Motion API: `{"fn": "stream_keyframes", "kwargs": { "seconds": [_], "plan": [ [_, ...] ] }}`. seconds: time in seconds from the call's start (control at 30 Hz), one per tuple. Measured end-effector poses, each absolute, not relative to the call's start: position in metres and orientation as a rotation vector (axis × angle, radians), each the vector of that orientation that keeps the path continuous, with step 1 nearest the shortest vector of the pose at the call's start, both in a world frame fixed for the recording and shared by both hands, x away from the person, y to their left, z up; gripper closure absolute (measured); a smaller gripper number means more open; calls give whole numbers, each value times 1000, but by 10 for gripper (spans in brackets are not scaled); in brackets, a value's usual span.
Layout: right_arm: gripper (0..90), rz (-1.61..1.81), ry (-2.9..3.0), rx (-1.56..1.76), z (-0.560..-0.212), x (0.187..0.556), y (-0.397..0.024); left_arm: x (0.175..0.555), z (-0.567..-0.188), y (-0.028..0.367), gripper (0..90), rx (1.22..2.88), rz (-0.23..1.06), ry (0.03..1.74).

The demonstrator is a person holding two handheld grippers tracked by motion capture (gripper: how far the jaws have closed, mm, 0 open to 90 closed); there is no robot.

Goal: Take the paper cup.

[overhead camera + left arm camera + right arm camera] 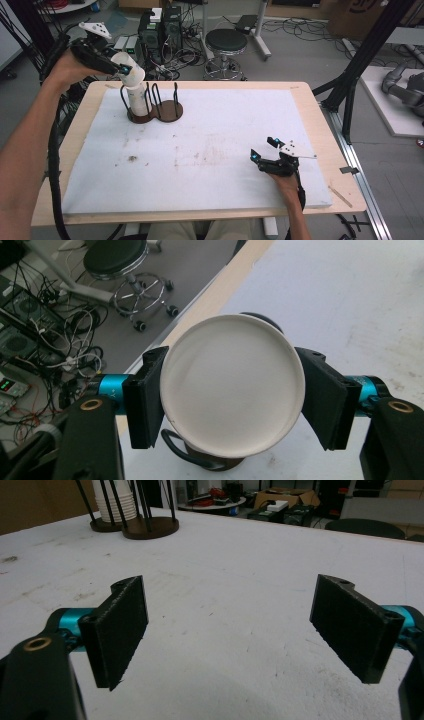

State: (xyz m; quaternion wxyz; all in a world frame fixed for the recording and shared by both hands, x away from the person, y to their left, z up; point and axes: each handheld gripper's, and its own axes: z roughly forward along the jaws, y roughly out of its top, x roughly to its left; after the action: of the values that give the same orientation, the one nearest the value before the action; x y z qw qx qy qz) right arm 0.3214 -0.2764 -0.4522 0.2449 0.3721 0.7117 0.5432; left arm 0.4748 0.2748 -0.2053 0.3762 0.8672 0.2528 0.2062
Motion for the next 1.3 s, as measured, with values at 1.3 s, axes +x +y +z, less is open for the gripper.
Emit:
{"fn": "stream_keyframes", "kwargs": {
  "seconds": [1.3],
  "plan": [
    [158, 1485, 1948, 1013, -452, 322, -277, 403, -226, 241, 339, 2005, 410, 447]
  ]
}}
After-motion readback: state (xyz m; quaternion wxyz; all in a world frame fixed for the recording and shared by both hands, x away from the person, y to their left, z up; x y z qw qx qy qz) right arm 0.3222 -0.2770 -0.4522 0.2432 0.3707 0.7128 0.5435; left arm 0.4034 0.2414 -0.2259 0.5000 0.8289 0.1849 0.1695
